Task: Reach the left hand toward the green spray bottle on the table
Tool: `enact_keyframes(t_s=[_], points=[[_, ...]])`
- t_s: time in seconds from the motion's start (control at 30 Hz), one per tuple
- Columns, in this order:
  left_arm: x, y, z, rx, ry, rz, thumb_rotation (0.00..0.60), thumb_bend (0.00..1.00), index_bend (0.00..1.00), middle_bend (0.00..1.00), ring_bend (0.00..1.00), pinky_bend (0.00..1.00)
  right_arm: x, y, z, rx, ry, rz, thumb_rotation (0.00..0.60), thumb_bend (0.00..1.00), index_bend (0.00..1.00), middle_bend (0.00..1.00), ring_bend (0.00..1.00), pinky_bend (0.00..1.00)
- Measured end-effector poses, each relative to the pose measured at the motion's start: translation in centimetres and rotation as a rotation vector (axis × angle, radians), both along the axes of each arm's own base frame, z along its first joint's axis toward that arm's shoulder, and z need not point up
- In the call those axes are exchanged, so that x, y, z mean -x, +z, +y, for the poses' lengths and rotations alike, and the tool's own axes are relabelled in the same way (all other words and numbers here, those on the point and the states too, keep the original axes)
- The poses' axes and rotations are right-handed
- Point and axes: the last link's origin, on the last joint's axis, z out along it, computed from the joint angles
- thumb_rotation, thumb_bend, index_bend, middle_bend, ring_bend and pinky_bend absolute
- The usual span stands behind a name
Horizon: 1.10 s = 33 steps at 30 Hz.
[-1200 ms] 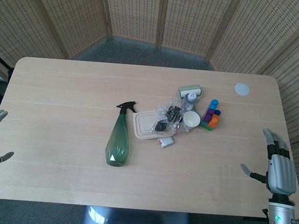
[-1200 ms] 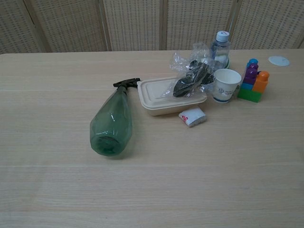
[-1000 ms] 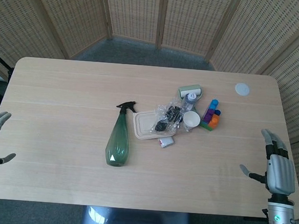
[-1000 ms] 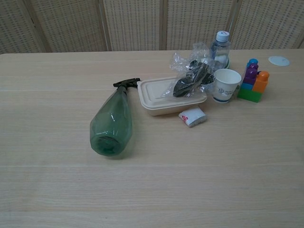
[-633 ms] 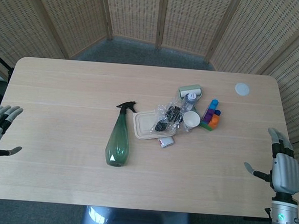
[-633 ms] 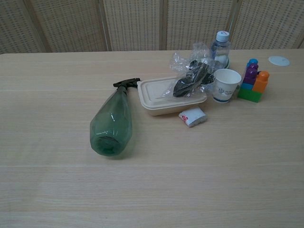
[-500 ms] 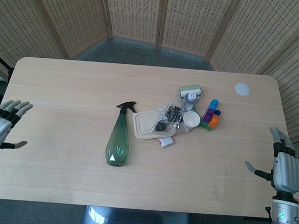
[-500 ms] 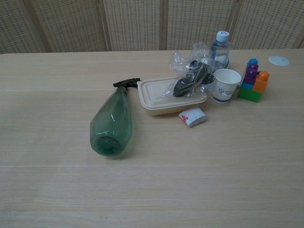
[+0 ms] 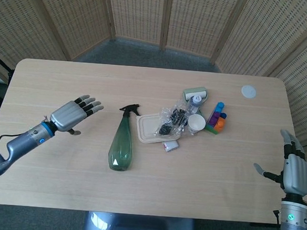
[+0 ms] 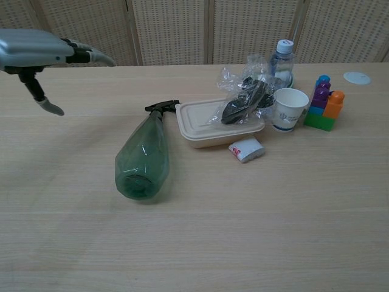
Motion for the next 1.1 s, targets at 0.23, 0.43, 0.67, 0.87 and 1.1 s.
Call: enact_keyframes(t_s=[0.23,0.43,0.67,0.87,1.1], points=[[-2.9,-3.4,1.9,0.031,-0.028,0.058,0.6,0.0,0.0,0.0,0.0,0.0,0.5,0.5,0.0,-0.001,-0.01,-0.033,0.6,0.0,0.0,0.0,0.0,0.0],[-4.6,-6.3,3.1,0.055,-0.027,0.1,0.6,0.0,0.0,0.0,0.0,0.0,0.6,0.7,-0.1,0.0,-0.009,-0.046,0.6,0.0,0.0,0.0,0.0,0.0],[-5.6,-9.1,4.0,0.067,-0.043,0.156,0.6,0.0,0.0,0.0,0.0,0.0,0.9,1.0,-0.3,0.006,-0.018,-0.056,0.6,0.0,0.0,0.0,0.0,0.0],[-6.3,-11.6,4.3,0.085,-0.058,0.191,0.6,0.0,0.0,0.0,0.0,0.0,1.1,1.0,-0.4,0.007,-0.02,-0.056,0.6,0.0,0.0,0.0,0.0,0.0],[-7.0,-13.8,4.4,0.1,-0.065,0.206,0.6,0.0,0.0,0.0,0.0,0.0,1.2,1.0,-0.4,0.005,-0.024,-0.059,0.6,0.0,0.0,0.0,0.0,0.0]])
